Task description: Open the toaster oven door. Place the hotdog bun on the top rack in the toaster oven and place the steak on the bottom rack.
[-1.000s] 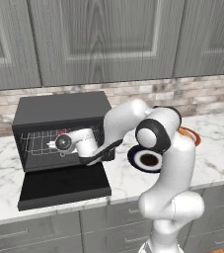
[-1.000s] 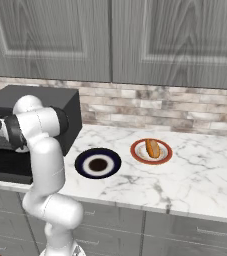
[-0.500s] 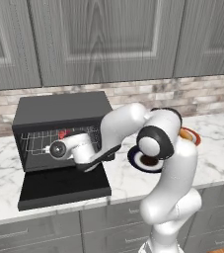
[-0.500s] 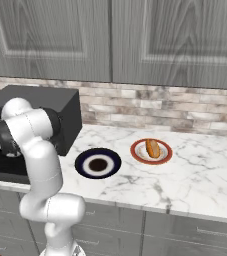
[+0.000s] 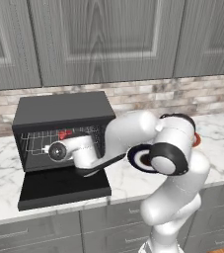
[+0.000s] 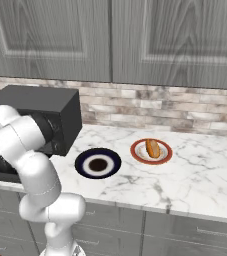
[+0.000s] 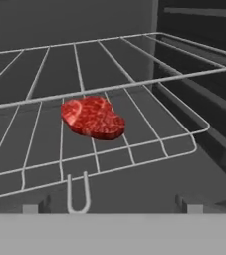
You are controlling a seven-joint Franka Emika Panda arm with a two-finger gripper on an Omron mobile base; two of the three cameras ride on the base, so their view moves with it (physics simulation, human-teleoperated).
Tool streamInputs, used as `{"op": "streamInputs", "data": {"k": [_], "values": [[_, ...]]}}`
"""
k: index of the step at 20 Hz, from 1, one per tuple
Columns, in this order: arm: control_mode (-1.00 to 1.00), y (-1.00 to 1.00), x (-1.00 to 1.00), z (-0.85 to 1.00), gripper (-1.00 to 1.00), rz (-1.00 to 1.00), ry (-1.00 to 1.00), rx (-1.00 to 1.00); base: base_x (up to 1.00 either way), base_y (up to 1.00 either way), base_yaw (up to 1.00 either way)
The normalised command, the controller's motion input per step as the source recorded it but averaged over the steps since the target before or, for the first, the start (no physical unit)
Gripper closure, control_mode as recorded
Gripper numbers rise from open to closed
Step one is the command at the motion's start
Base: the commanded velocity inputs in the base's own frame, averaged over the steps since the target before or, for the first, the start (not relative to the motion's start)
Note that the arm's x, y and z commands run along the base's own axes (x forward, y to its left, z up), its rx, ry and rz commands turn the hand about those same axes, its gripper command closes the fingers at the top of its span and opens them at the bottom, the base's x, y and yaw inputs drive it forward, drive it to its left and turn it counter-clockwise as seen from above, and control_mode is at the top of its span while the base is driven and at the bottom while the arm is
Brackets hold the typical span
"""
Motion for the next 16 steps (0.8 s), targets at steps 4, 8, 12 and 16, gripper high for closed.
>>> {"op": "streamInputs", "data": {"k": [4, 8, 12, 16], "values": [[-1.0, -0.12, -0.26, 0.41, -1.0, 0.0, -0.11, -0.13, 0.0, 0.0, 0.0], [-1.0, -0.06, -0.11, 0.41, -1.0, 0.0, -0.04, -0.2, 0.0, 0.0, 0.0], [-1.0, 0.0, -0.08, 0.43, -1.0, 0.0, -0.09, -0.09, 0.0, 0.0, 0.0], [-1.0, 0.0, -0.09, 0.25, -1.0, 0.0, -0.05, -0.01, 0.0, 0.0, 0.0]]}}
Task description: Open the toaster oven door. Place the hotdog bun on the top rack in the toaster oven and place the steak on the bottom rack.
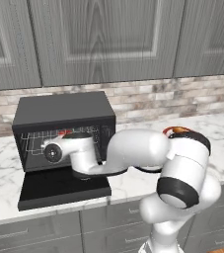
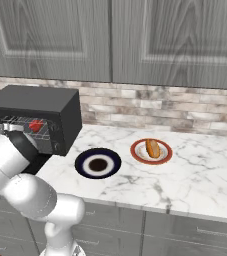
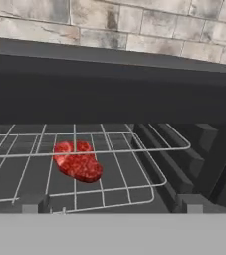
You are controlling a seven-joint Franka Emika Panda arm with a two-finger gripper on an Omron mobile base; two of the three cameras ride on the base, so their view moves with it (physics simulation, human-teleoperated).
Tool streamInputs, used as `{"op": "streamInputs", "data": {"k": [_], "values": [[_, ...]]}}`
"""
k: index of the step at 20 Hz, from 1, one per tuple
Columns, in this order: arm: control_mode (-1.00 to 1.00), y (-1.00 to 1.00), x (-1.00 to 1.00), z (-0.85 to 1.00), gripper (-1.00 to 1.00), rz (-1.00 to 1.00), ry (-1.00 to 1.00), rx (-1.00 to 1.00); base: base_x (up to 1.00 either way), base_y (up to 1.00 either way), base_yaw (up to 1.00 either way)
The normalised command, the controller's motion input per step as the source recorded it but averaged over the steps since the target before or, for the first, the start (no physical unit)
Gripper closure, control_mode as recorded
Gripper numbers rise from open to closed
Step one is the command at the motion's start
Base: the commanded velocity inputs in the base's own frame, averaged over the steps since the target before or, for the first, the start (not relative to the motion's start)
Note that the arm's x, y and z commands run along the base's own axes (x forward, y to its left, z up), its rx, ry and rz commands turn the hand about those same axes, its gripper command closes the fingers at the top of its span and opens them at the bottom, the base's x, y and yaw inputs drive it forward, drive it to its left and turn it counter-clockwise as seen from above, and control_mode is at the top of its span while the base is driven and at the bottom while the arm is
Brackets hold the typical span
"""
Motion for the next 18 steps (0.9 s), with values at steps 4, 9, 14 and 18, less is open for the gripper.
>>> {"op": "streamInputs", "data": {"k": [4, 9, 14, 18], "values": [[-1.0, -0.01, -0.09, -0.13, -1.0, 0.06, -0.3, 0.0, 0.0, 0.0, 0.0], [-1.0, 0.0, 0.0, -0.23, -1.0, 0.03, -0.44, 0.0, 0.0, 0.0, 0.0], [-1.0, 0.03, 0.04, -0.05, -1.0, 0.0, -0.3, 0.01, 0.0, 0.0, 0.0], [-1.0, 0.12, 0.0, -0.03, -1.0, -0.02, -0.18, 0.14, 0.0, 0.0, 0.0]]}}
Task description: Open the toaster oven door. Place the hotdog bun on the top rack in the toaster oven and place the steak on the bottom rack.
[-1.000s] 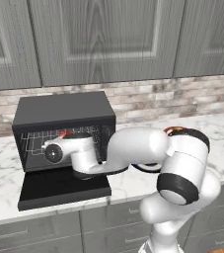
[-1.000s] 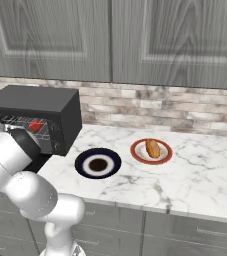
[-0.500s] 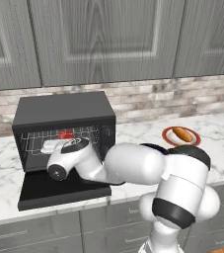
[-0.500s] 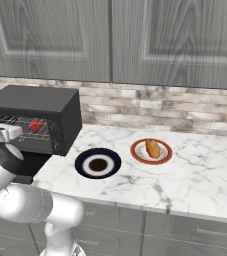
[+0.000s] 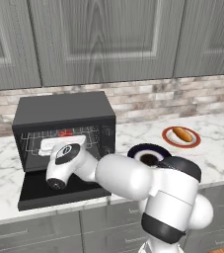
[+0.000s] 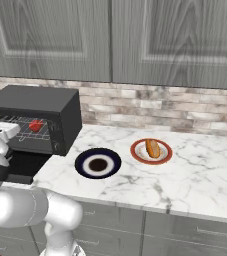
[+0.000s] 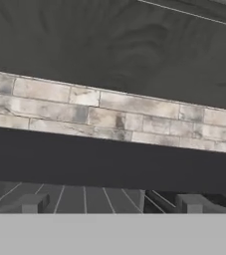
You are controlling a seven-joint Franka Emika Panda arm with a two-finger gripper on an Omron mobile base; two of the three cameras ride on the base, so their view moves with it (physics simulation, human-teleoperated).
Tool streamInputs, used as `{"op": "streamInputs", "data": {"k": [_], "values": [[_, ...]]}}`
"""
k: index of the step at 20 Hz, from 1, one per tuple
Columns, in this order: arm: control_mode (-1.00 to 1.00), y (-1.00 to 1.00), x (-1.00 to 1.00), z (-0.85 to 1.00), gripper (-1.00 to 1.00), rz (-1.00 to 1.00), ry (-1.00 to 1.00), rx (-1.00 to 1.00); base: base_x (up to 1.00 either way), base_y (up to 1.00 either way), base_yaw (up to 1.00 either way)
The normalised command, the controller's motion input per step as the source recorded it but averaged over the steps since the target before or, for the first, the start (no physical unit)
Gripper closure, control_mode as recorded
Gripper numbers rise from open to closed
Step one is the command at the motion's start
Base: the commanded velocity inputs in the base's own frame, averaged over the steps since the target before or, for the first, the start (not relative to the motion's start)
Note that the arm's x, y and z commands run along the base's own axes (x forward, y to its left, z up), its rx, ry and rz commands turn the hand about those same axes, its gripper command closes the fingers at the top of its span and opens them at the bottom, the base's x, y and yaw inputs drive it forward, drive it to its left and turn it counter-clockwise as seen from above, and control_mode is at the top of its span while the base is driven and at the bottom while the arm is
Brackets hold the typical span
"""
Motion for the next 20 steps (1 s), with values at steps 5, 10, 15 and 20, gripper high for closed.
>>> {"op": "streamInputs", "data": {"k": [5, 10, 15, 20], "values": [[-1.0, 0.02, 0.0, -0.16, -1.0, -0.06, 0.0, 0.25, 0.0, 0.0, 0.0], [-1.0, 0.0, 0.06, -0.35, -1.0, -0.05, 0.0, 0.27, 0.0, 0.0, 0.0], [-1.0, -0.04, 0.09, -0.4, -1.0, -0.01, 0.0, 0.29, 0.0, 0.0, 0.0], [-1.0, -0.08, 0.22, -0.45, -1.0, 0.0, 0.0, 0.26, 0.0, 0.0, 0.0]]}}
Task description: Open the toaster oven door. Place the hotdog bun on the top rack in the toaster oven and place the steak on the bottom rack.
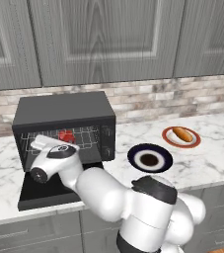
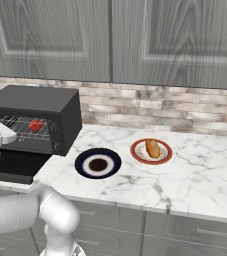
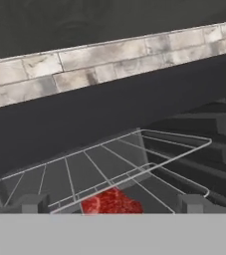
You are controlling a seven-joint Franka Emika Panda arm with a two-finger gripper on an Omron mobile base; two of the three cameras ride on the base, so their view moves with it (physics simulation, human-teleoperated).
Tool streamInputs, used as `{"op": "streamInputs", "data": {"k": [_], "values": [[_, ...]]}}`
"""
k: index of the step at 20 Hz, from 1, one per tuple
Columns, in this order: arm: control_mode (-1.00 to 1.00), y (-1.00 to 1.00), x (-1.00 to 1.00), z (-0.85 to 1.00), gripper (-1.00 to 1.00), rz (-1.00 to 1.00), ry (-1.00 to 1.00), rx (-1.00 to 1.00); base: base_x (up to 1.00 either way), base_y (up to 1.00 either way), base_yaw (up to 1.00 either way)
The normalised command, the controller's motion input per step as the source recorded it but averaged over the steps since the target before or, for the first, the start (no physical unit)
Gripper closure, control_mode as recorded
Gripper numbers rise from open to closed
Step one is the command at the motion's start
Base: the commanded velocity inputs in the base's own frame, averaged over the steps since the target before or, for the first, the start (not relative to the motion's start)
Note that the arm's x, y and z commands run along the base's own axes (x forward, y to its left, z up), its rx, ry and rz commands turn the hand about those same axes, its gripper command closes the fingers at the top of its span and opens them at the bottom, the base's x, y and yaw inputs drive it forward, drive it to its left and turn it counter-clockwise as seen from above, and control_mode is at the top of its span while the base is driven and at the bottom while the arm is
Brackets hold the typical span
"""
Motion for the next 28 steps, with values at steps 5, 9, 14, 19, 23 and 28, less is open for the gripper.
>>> {"op": "streamInputs", "data": {"k": [5, 9, 14, 19, 23, 28], "values": [[-1.0, -0.01, 0.36, -0.27, -1.0, 0.0, -0.03, 0.19, 0.0, 0.0, 0.0], [-1.0, 0.11, 0.36, -0.2, -1.0, -0.03, 0.0, 0.08, 0.0, 0.0, 0.0], [-1.0, 0.18, 0.33, -0.23, -1.0, -0.02, 0.0, 0.01, 0.0, 0.0, 0.0], [-1.0, 0.24, 0.34, -0.11, -1.0, -0.02, 0.0, 0.0, 0.0, 0.0, 0.0], [-1.0, 0.28, 0.33, -0.13, -1.0, -0.01, 0.01, 0.0, 0.0, 0.0, 0.0], [-1.0, 0.11, 0.07, -0.27, -1.0, -0.01, 0.04, 0.0, 0.0, 0.0, 0.0]]}}
